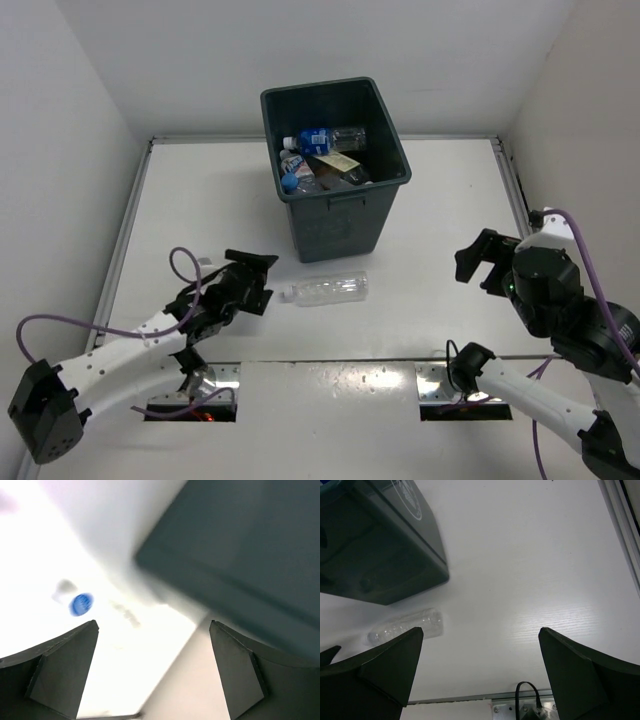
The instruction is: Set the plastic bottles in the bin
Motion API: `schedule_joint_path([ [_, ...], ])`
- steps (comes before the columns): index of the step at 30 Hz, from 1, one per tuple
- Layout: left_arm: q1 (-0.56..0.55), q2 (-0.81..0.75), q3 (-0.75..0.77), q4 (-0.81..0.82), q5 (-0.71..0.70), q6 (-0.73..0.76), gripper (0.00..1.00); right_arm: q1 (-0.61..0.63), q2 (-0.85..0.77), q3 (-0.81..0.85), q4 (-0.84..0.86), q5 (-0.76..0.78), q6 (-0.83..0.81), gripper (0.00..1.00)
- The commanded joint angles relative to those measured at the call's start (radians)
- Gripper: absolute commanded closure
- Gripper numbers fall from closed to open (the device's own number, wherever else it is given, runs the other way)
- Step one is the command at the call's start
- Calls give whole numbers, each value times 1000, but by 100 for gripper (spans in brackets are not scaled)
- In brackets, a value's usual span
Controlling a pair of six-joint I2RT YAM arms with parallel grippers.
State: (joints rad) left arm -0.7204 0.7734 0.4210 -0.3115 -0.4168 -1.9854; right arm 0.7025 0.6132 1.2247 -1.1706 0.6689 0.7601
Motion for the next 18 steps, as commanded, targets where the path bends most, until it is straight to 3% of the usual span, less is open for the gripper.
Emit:
schedule_joint_path([
  [1, -95, 36, 1, 2, -54, -667, 0, 5, 2, -11, 28, -8, 2, 0],
  [6, -230, 133, 44, -20, -161, -823, 0, 5, 2, -11, 9, 1, 2, 0],
  [12, -332, 292, 197, -181, -152, -987, 0, 5, 2, -11, 0, 1, 2, 0],
  [18, -447, 394, 179, -118, -306, -1268, 0, 5, 2, 7, -20, 1, 2, 0],
])
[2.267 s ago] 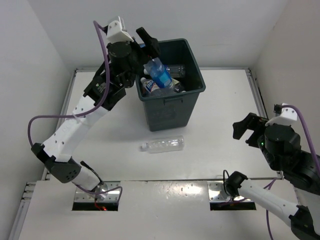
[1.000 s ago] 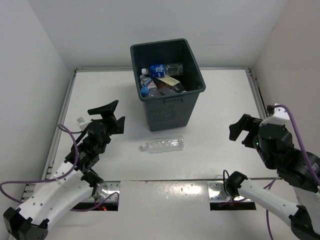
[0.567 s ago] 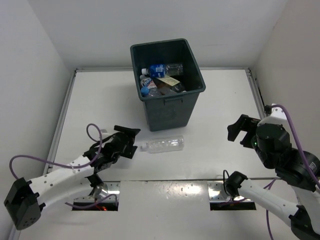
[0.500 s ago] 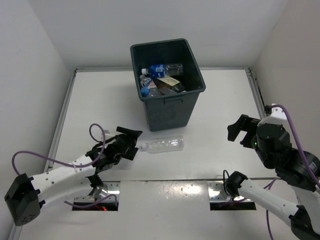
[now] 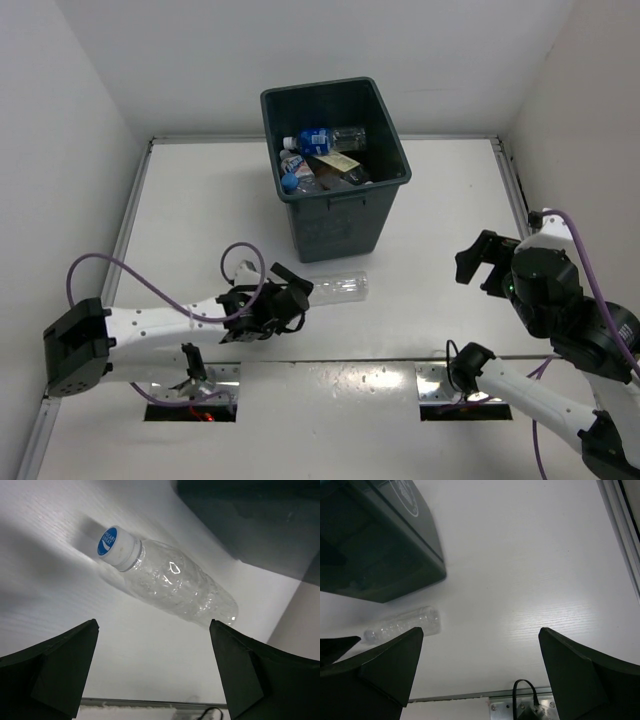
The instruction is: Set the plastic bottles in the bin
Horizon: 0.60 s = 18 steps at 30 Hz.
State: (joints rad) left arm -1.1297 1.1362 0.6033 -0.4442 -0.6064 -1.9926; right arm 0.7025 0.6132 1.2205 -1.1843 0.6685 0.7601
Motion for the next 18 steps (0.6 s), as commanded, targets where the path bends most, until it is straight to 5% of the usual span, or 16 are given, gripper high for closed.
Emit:
schedule_joint_path([
  [1, -66, 45, -4, 27, -137, -1296, 0, 5, 2, 11, -6, 2, 2, 0],
  [7, -166, 184, 6, 27, -289, -1599, 0, 5, 2, 11, -15, 2, 2, 0],
  [18, -209, 281, 67, -39, -371, -1697, 0, 5, 11, 11, -24, 20, 2, 0],
])
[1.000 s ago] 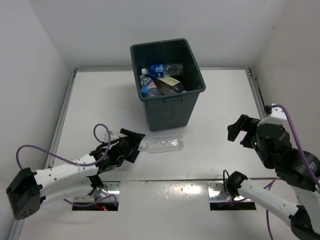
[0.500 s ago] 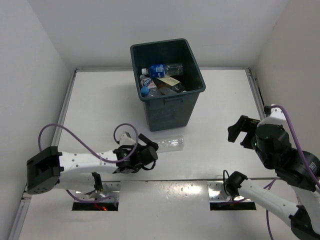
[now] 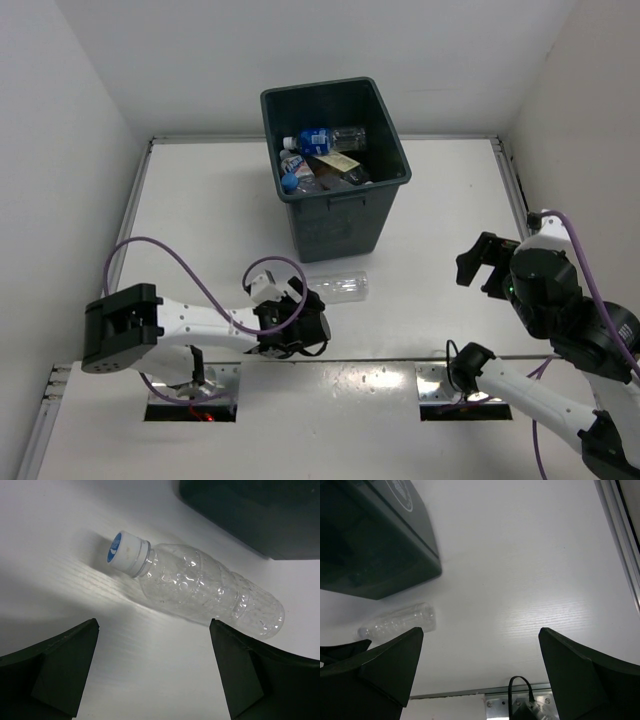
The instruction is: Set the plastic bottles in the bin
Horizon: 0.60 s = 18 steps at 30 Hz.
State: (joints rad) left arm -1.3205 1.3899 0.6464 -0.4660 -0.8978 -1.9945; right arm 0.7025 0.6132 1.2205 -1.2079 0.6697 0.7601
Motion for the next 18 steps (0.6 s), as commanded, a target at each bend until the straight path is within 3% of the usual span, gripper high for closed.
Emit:
schedule_joint_path([
  [1, -19, 27, 33, -17, -99, -1707, 0, 5, 11, 11, -1, 19, 2, 0],
  [7, -19, 40, 77, -97, -185, -1676, 0, 5, 2, 2, -1, 28, 2, 0],
  [10, -28, 2, 119, -265, -226, -1632, 0, 5, 2, 2, -10, 37, 2, 0],
  [16, -28, -115, 291, -829, -337, -1650, 0, 5, -7, -7, -10, 37, 2, 0],
  [18, 13, -176, 312, -830, -378, -1430, 0, 5, -7, -16, -1, 27, 2, 0],
])
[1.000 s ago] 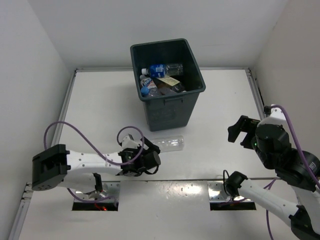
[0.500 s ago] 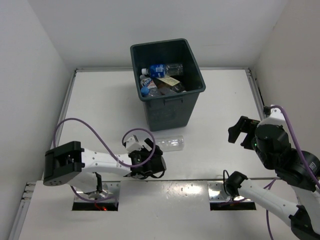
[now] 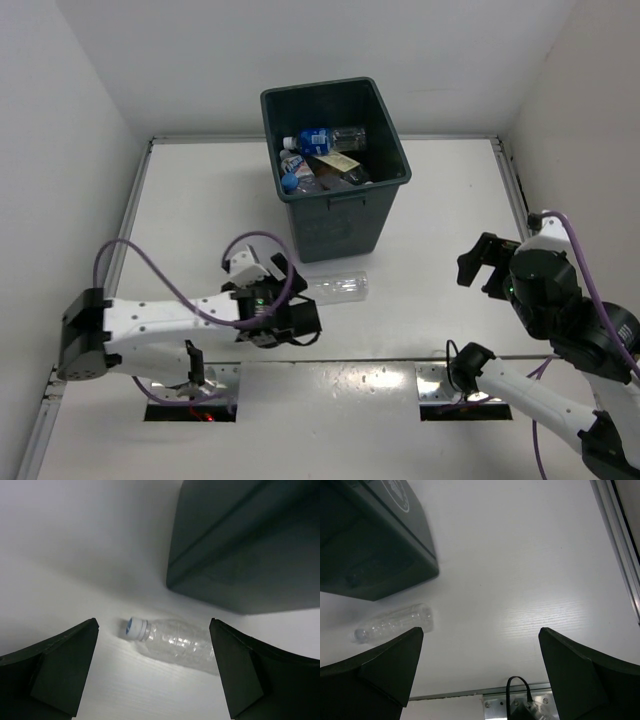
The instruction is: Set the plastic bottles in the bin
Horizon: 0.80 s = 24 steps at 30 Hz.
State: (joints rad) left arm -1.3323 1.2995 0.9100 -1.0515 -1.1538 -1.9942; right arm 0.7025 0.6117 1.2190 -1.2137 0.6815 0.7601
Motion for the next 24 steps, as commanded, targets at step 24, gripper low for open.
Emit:
schedule_joint_path([
  [24, 237, -41, 286, -54, 315, -413, 0, 5, -26, -35, 5, -13, 11, 0],
])
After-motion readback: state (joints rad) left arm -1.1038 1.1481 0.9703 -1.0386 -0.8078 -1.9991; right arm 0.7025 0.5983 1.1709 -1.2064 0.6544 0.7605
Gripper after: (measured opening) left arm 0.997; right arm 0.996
